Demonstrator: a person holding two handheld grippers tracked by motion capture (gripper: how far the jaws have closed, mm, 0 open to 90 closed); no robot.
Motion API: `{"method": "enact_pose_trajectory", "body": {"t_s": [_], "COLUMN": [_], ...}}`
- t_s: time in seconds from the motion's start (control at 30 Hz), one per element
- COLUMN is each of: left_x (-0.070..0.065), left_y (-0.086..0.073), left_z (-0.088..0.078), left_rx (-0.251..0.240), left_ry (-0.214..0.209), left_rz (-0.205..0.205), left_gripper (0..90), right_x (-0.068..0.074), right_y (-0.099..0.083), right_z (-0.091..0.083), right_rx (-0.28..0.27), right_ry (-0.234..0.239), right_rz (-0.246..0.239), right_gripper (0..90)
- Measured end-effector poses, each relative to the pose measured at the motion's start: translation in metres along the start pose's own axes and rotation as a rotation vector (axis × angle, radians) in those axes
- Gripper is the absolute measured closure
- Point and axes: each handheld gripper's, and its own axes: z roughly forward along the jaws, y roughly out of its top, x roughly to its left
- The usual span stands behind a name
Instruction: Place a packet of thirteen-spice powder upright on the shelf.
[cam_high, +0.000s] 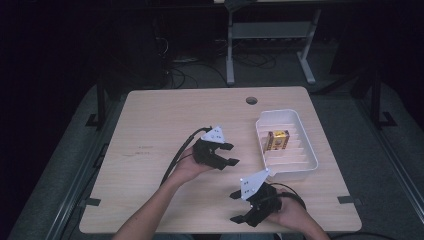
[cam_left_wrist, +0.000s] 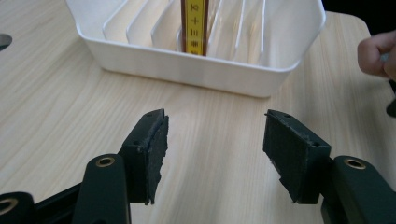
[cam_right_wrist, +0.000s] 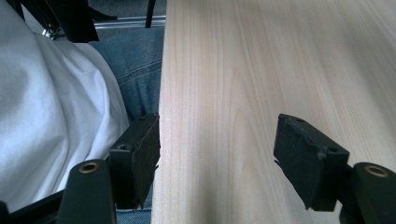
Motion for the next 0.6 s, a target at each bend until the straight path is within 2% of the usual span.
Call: {"method": "enact_pose_trajectory", "body": {"t_s": [0.6], "left_x": [-0.023], "left_y": [-0.036], "left_z": [-0.033], "left_rx": [-0.012], "left_ry": [0.025], "left_rz": [-0.022], "left_gripper": [37.7], "right_x": [0.003], "right_y": [0.001], "right_z": [0.000], "right_rx": [0.004], "right_ry": [-0.018], "right_rz": [0.006], "right_gripper": [30.9]}}
